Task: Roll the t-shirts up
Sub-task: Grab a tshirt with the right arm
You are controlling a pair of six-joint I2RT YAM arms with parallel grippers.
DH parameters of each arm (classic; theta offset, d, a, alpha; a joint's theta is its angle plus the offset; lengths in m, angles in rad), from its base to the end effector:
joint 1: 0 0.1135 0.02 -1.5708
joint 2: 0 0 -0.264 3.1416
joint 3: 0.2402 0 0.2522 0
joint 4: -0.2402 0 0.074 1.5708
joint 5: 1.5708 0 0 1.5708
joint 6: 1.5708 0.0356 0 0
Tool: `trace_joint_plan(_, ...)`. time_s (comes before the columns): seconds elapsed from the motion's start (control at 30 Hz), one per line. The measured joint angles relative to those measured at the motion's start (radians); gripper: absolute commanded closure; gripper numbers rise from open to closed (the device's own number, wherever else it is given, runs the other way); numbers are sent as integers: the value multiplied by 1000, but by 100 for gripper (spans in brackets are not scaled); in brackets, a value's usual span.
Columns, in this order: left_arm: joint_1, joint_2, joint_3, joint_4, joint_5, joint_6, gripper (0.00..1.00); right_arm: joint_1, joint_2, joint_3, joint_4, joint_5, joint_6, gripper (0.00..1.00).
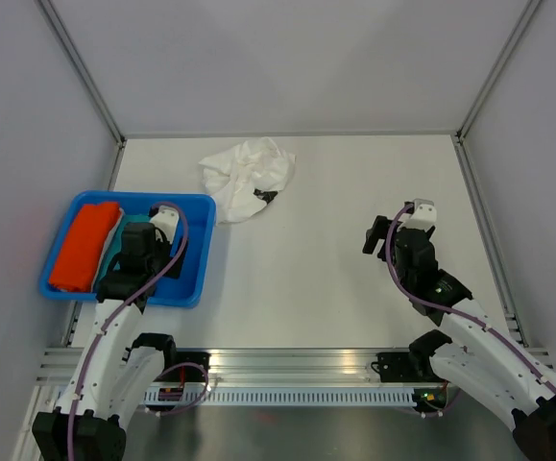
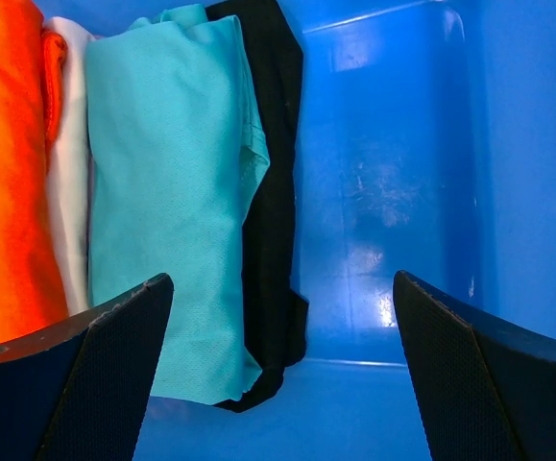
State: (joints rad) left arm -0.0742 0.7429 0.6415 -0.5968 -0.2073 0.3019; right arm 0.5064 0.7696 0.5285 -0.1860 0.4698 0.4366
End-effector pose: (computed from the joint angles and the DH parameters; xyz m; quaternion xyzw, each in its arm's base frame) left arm 0.1588 -0.0045 0.2570 0.1256 0.8937 0.1409 0.4069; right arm 0.1642 0.0726 0.2532 0.0974 0.8217 0.0647 0.5578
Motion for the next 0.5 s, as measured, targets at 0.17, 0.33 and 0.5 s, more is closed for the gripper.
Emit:
trace_joint_plan(0.17,0,5,0,0,3,-1,0,0,71,52,31,-131,-25,14)
trace_joint_plan(0.33,0,15,0,0,31,-1,0,10,385,337,113,-288,-31,18)
trace_joint_plan(0.5,0,37,0,0,27,-1,0,79,855,825,92,-350,-41,18)
